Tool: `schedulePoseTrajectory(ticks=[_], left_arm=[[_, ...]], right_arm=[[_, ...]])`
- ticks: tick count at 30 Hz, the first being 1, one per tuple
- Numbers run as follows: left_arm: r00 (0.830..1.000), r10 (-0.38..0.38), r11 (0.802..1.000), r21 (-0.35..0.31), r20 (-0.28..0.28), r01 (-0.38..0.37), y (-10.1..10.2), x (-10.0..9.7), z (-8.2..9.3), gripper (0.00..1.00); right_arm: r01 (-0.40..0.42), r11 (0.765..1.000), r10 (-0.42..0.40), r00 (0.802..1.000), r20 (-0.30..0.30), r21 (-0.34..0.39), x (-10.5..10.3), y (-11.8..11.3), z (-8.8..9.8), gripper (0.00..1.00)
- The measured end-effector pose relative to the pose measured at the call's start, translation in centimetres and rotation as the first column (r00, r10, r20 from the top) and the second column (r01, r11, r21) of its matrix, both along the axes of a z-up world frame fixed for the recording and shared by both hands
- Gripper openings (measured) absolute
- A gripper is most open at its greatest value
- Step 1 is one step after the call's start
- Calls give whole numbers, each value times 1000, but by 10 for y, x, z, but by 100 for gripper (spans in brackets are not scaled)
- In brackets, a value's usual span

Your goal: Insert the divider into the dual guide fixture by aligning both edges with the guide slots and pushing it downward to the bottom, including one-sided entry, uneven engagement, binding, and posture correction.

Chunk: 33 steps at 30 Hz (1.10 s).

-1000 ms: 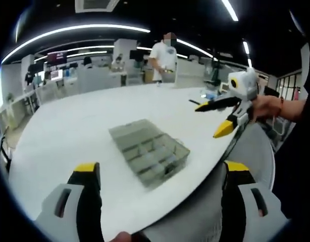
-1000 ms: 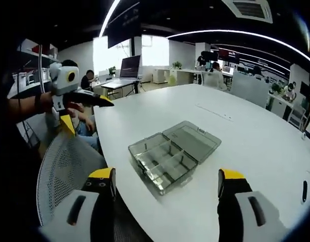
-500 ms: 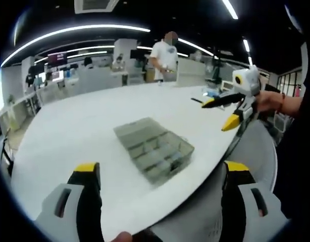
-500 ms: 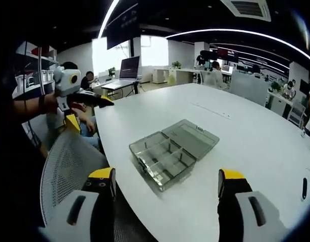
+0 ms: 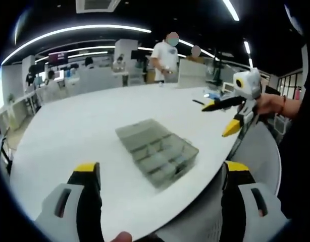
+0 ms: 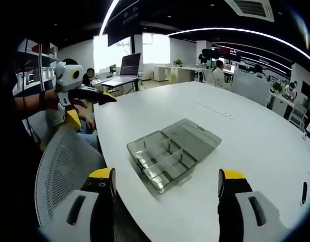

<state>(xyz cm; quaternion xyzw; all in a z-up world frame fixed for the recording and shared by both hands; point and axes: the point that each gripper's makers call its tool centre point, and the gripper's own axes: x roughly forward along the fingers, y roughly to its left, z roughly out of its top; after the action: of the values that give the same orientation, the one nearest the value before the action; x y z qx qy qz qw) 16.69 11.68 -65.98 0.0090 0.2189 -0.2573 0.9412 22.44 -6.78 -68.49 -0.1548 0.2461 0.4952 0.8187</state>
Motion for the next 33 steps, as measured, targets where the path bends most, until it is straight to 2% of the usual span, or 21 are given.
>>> schedulePoseTrajectory(ticks=[2, 7, 19, 30, 33], left_arm=[[1000, 11, 1000, -7, 7, -11, 3, 2, 1, 99], [1000, 13, 1000, -1, 2, -13, 5, 4, -1, 99], [1000, -5, 1000, -26, 4, 6, -2, 12, -1, 99], [999, -34, 999, -7, -16, 34, -4, 14, -8, 99], [999, -30, 999, -21, -11, 29, -4, 15, -7, 99]], right_arm=[[5, 1000, -5, 1000, -5, -15, 2, -2, -3, 83], [23, 1000, -23, 1000, -20, 6, 6, -3, -4, 83], [43, 999, -43, 999, -28, 16, 12, -4, -4, 83], [45, 999, -45, 998, -40, -2, 7, -6, -10, 83], [46, 999, -46, 998, -42, 2, 7, -5, -10, 83]])
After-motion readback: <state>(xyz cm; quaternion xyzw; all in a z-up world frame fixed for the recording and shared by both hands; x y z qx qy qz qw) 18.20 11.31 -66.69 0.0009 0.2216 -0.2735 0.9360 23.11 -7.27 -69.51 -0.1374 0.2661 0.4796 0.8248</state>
